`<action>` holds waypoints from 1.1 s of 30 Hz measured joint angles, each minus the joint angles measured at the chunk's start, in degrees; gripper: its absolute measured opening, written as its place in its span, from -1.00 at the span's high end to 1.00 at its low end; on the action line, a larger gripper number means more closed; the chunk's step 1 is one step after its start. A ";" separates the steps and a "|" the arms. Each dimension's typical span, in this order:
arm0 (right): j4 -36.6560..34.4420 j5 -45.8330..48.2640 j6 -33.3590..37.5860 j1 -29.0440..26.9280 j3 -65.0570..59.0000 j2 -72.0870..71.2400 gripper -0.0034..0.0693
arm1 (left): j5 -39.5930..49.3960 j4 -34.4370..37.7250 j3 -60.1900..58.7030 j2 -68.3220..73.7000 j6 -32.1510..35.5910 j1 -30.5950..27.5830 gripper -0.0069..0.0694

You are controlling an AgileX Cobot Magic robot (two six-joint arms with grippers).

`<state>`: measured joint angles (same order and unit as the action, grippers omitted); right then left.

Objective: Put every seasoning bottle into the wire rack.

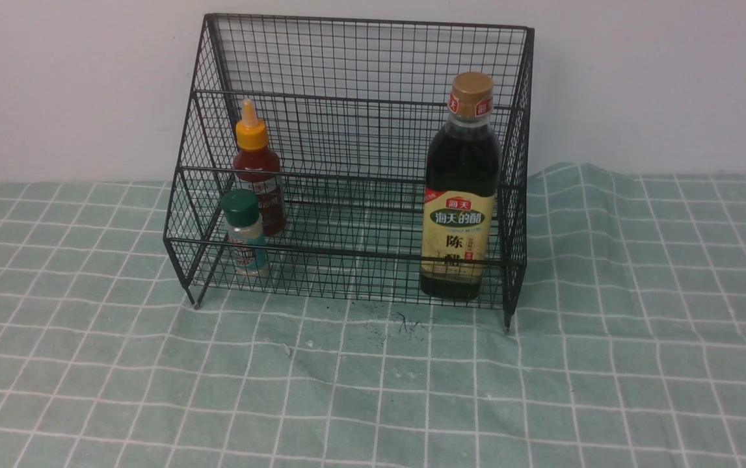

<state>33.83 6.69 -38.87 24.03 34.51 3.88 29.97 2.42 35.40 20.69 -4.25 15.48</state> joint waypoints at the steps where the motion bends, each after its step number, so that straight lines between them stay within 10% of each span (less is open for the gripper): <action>1: 0.00 0.00 0.11 0.00 0.00 0.00 0.95 | 0.00 0.00 -0.05 0.00 0.06 0.00 0.83; 18: 0.00 -0.10 0.15 0.00 0.00 0.00 0.95 | -15.14 0.16 -34.66 -19.28 6.57 -14.83 0.83; 33: 0.20 -0.28 0.15 0.00 0.00 0.00 0.95 | -8.65 -0.81 -37.02 -21.32 6.74 -15.17 0.83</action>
<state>34.03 6.41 -38.72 24.03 34.51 3.88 21.33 1.61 -1.62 -0.62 2.49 0.31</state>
